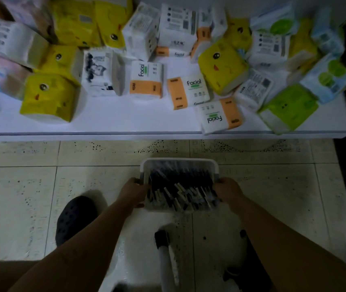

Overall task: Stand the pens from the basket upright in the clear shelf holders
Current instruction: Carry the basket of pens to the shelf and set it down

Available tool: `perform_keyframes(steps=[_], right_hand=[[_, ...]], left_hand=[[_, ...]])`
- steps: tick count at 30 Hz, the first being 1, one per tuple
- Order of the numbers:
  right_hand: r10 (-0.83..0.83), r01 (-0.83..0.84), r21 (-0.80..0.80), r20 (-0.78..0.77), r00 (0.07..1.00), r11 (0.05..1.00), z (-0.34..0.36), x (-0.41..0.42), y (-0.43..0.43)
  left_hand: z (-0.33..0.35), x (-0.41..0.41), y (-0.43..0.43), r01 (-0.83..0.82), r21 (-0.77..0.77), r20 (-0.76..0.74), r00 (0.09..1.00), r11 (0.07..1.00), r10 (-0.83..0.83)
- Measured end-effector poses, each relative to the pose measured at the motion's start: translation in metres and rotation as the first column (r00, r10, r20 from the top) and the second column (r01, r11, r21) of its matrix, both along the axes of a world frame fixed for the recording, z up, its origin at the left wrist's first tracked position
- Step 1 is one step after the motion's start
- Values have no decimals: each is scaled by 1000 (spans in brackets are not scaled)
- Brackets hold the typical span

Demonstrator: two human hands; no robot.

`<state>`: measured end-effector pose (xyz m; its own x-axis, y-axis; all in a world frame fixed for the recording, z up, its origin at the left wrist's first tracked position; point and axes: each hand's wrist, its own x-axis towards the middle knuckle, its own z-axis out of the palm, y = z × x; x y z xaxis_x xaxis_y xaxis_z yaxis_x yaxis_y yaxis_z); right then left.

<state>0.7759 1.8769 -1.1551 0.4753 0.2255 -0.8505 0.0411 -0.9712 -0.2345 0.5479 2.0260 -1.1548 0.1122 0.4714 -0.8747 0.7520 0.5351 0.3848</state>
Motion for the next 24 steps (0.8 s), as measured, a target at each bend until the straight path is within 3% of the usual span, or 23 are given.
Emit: perform_keyframes(steps=[6,11,15,18,24], right_hand=[[-58,58,3,21,998,998,-18,5,5],[-50,45,77,67,997,996,0,-4,5],[56,-87,185,169,984,979,34,-12,0],[119,-175,259,218,969,950,70,-19,-4],[210,-339,375,344,915,863,144,-38,-11]], left_hand=[[-18,0,3,15,28,11,1000,1000,-15],[-10,-2,-6,231,166,-29,973,959,-229],[17,2,-17,484,388,-97,867,784,-488],[55,11,-26,538,494,-85,812,683,-578],[148,28,-41,645,595,-222,706,480,-672]])
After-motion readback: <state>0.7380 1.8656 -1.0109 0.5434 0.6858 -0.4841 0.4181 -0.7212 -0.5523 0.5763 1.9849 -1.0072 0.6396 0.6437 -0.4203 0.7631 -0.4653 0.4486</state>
